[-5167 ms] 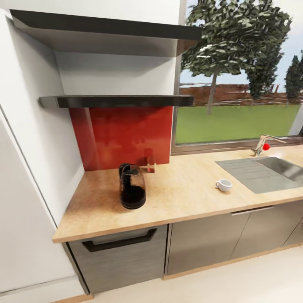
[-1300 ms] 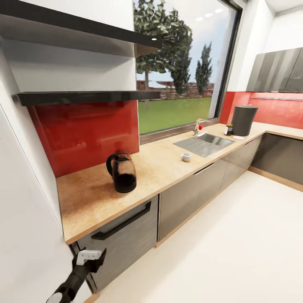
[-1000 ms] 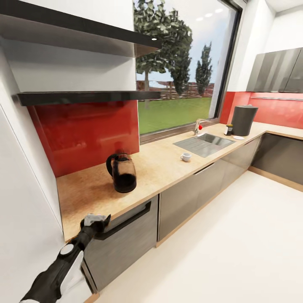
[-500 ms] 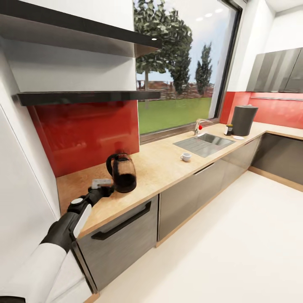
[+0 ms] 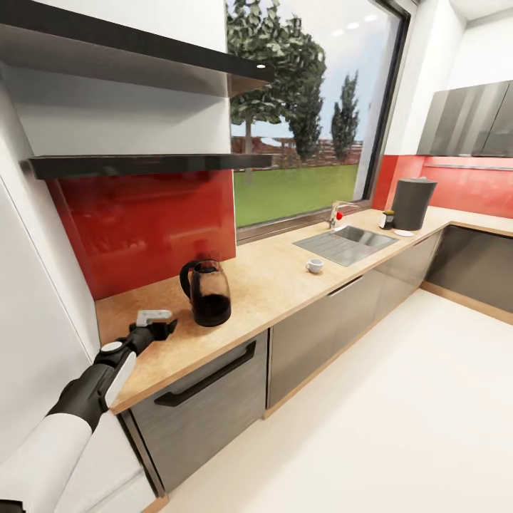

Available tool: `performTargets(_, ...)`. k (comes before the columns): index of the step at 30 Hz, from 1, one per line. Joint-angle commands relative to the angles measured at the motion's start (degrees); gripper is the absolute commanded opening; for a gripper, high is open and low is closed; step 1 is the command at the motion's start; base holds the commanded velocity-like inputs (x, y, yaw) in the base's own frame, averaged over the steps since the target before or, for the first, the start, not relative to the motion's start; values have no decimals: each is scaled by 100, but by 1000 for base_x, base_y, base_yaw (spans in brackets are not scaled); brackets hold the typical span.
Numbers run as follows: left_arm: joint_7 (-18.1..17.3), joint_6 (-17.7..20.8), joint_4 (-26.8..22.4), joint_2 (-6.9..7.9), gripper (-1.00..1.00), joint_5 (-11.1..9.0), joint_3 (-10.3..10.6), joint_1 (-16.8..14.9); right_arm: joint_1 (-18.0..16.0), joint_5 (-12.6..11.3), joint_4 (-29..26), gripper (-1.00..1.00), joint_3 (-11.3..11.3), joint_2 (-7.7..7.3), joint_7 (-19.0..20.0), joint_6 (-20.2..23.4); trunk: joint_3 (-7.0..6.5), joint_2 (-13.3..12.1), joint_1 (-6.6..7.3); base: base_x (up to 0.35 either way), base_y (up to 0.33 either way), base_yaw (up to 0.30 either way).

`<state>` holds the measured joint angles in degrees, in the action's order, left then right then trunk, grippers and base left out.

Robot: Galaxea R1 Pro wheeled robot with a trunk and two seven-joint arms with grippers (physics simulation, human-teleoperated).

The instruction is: Set up a coffee station on the kitchen countertop: keep the coffee maker on the countertop, move the bottle of coffee from the kitchen shelf to the counter next to the coffee maker, place a paper coffee filter on top of the coffee maker, put the saucer next to the coffee maker with the coffee cup on the saucer, and place the electric kettle next to the coffee maker.

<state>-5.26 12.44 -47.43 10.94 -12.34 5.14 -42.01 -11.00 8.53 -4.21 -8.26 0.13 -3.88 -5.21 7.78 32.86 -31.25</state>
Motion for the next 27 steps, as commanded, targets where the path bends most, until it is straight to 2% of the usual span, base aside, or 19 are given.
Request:
performTargets(1, 4, 28, -12, 15, 100, -49, 13, -6, -5, 60, 47, 100, -49, -2, -17, -19, 10, 9, -2, 0, 0, 0)
performTargets(3, 5, 25, -18, 23, 100, -49, 13, -8, -6, 59, 112, 100, -50, -28, -23, -17, 10, 9, -2, 10, 0, 0)
performTargets(5, 10, 22, -28, 28, 100, -49, 13, -9, -5, 60, 209, 100, -47, -136, -28, -15, 10, 9, -2, 180, 0, 0)
performTargets(9, 26, 26, -29, 30, 100, -49, 13, -21, -3, 65, 234, 100, -45, -158, -29, -9, 10, 9, -2, 209, 0, 0)
performTargets(16, 39, 22, -26, 62, 100, -49, 3, -27, -5, 70, 247, 100, -37, -162, -26, -2, 10, 9, -2, 27, 0, 0)
performTargets(20, 16, -107, -45, 30, 100, -35, -127, 6, 10, 56, 208, 100, -44, -51, -25, -10, 10, 9, -2, 0, 0, 0)
performTargets(24, 14, 23, -122, 52, 100, -89, 4, -125, 3, 78, 224, 100, -38, -41, -39, -6, 10, 9, -2, 0, 0, 0)
performTargets(27, 5, 120, -112, 76, 100, -95, 10, -148, 1, 78, 239, 100, -36, -52, -41, -6, 10, 9, -2, 0, 0, 0)
